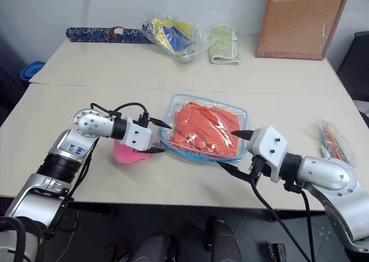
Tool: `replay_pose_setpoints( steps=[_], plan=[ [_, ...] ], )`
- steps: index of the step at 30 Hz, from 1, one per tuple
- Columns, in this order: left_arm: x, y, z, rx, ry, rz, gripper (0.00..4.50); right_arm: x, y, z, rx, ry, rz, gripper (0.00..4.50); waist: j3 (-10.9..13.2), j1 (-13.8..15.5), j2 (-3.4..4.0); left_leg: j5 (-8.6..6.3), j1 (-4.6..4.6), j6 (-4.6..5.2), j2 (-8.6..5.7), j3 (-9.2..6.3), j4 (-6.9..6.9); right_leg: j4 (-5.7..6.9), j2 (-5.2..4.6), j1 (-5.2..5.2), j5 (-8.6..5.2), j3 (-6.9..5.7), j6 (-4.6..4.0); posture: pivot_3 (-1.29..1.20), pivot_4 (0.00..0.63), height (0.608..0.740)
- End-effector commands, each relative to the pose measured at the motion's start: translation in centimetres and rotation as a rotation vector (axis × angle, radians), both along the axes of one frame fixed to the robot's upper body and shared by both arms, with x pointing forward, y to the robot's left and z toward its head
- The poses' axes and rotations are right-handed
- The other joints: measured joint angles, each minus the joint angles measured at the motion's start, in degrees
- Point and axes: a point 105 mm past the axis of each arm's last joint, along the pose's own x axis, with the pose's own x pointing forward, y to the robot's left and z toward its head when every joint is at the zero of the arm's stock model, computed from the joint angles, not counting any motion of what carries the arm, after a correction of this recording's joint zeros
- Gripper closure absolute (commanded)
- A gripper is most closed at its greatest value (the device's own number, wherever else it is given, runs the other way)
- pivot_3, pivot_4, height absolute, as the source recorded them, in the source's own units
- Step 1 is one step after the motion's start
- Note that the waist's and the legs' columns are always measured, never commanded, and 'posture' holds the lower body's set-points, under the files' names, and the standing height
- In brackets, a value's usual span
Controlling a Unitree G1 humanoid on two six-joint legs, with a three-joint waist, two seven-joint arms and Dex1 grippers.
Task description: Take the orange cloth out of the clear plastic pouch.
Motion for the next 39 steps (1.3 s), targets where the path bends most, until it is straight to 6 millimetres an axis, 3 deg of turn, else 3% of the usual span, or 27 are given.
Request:
replay_pose_setpoints(
  steps=[1, 8, 11, 15, 19, 25, 31, 35, 39],
  plan=[
    [0.4, -0.1, 0.7, -0.02, -0.031, 0.01, 1.54, -0.3, 0.3, 1.0, -0.001, -0.052, 0.02, 0.0, 0.0, 0.0, 0.0, 0.0, 0.0, 0.0, 0.0, 0.0, 0.0, 0.0, 0.0, 0.0, 0.0, 0.0, 0.0, 0.0, 0.15, 0.74],
    [0.2, -0.3, 0.9, -0.038, -0.016, -0.001, 3.81, -0.3, 0.2, 1.0, -0.003, -0.05, 0.017, 0.0, 0.0, 0.0, 0.0, 0.0, 0.0, 0.0, -0.01, 0.0, 0.0, 0.0, 0.0, 0.0, 0.0, 0.0, 0.0, 0.0, 0.15, 0.74],
    [-0.1, -0.3, 0.9, -0.045, 0.015, -0.005, 4.46, -0.3, 0.2, 0.9, -0.004, -0.049, 0.017, 0.0, 0.0, 0.0, 0.0, 0.0, 0.01, 0.0, 0.0, 0.0, 0.0, 0.01, 0.0, 0.0, 0.0, 0.0, 0.0, 0.0, 0.15, 0.74],
    [-1.5, -0.1, -0.1, -0.062, 0.224, 0.004, 4.46, -0.2, 0.3, 0.9, -0.005, -0.053, 0.016, 0.0, 0.0, -0.1, 0.0, 0.0, 0.0, 0.0, -0.01, 0.0, 0.0, 0.01, 0.02, 0.0, 0.0, 0.0, 0.0, 0.0, 0.15, 0.74],
    [-2.0, -0.6, 0.4, -0.171, 0.377, 0.059, 4.46, -0.3, 0.3, 0.9, -0.005, -0.056, 0.015, 0.0, 0.0, 0.0, 0.0, 0.0, 0.01, 0.0, 0.0, 0.0, 0.0, 0.02, 0.05, 0.0, 0.0, 0.0, 0.0, 0.0, 0.15, 0.74],
    [-0.7, -2.9, 1.6, -0.419, 0.621, 0.277, 4.46, -1.4, 0.6, 1.1, 0.02, -0.05, 0.011, 0.0, 0.0, 0.2, 0.0, 0.02, -0.02, 0.03, -0.05, -0.07, 0.01, 0.0, 0.03, 0.04, 0.0, 0.01, 0.05, 0.0, 0.15, 0.74],
    [-0.6, -4.0, 2.1, -0.481, 0.678, 0.331, 4.46, -2.2, 1.0, 0.2, 0.045, -0.017, -0.019, 0.0, 0.0, -0.1, -0.01, 0.03, 0.01, 0.0, -0.02, -0.09, 0.01, 0.03, 0.01, 0.05, 0.0, 0.04, 0.05, 0.0, 0.15, 0.74],
    [-0.4, -5.2, 2.8, -0.556, 0.73, 0.353, 4.46, -1.6, 1.0, -1.2, 0.0, -0.013, -0.076, 0.0, 0.0, 0.0, -0.01, 0.04, 0.03, -0.03, -0.03, -0.07, 0.01, 0.05, 0.01, 0.05, 0.0, 0.07, 0.05, 0.0, 0.15, 0.74],
    [-1.0, -6.2, 3.1, -0.569, 0.717, 0.332, 4.5, -0.4, 0.9, -2.1, 0.03, 0.008, -0.142, 1.25, 0.0, 0.0, -0.01, 0.05, 0.03, -0.04, -0.04, -0.07, 0.01, 0.04, -0.01, 0.04, 0.0, 0.08, 0.05, 0.0, 0.15, 0.74]
  ],
)
